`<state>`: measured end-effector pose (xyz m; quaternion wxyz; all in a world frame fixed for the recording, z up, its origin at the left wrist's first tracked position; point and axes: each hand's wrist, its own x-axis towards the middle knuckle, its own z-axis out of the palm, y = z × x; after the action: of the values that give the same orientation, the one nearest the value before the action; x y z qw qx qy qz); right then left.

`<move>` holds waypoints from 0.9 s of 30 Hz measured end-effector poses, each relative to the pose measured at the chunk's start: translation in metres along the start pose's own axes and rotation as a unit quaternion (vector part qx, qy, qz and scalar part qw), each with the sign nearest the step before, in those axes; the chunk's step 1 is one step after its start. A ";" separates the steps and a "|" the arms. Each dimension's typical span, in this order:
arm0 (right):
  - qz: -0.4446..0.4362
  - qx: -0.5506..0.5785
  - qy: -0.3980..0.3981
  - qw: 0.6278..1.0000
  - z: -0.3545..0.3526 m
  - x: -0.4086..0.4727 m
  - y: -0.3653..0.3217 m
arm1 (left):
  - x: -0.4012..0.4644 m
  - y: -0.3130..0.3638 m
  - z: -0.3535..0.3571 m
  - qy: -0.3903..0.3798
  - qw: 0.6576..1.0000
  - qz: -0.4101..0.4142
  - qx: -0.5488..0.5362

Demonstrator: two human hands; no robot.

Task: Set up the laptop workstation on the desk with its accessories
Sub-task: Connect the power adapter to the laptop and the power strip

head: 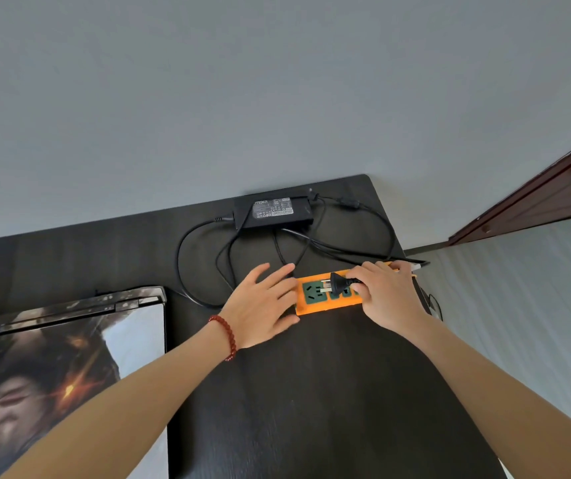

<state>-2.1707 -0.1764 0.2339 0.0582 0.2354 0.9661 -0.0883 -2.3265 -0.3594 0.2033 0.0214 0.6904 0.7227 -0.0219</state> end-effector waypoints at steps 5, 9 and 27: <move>-0.016 -0.023 -0.042 0.999 -0.007 0.002 -0.007 | -0.015 -0.023 0.026 -0.020 0.995 -0.097 -0.006; -0.025 -0.023 -0.027 0.999 -0.012 0.005 -0.011 | -0.015 -0.017 0.020 -0.016 0.993 -0.117 -0.012; -0.211 -0.255 0.002 0.944 -0.036 0.027 -0.018 | 0.005 0.015 0.014 -0.052 0.936 -0.237 -0.256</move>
<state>-2.2055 -0.1732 0.2671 0.0941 0.0036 0.9839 0.1518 -2.3115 -0.3544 0.1889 0.2288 0.4678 0.8447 0.1232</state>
